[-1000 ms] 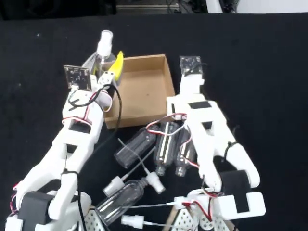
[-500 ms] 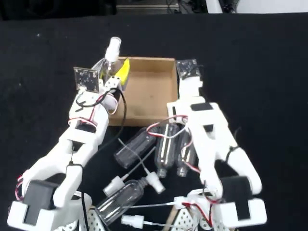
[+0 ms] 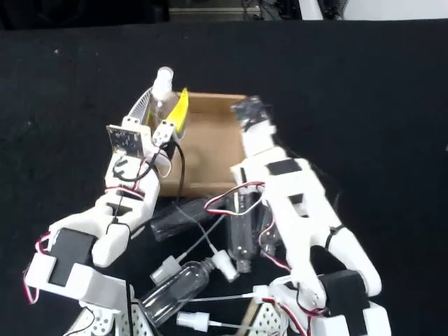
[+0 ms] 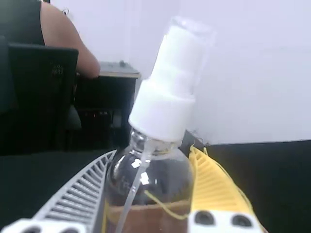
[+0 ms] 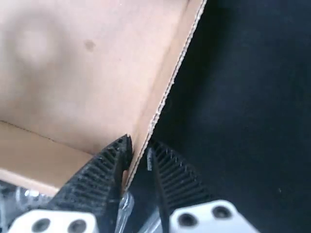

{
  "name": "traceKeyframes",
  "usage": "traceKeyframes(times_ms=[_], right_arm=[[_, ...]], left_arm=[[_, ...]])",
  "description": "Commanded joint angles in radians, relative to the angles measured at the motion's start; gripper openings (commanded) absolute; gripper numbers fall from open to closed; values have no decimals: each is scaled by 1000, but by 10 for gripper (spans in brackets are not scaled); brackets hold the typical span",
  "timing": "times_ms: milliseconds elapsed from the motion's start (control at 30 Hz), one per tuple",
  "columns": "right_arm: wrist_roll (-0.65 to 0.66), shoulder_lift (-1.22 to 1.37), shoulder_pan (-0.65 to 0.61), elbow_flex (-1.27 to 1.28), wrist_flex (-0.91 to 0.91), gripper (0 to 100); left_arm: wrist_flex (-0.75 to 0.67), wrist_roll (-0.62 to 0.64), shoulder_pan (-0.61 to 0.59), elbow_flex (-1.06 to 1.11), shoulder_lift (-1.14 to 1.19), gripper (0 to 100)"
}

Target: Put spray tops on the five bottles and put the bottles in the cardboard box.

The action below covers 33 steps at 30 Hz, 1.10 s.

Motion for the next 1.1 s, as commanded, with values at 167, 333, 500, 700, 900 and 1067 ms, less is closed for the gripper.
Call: traceKeyframes(times_ms=[167,333,500,700,900,1067], right_arm=[[12,-50,48,-12,-12,10],[11,-48,48,-5,-40,10],[-64,-48,48,-5,-40,11],[-72,-48,44,-1,-32,11],[-66,-87,-11,33,-32,10],[-64,-87,-9,33,-38,11]], left_arm=[[-46,-8,-64,124,-6,30],[-219,-8,-90,252,-6,30],[-342,-8,-99,390,-5,30],[-347,-8,-110,400,-6,30],[-347,-8,-124,334,-6,30],[-315,-2,-166,143,14,30]])
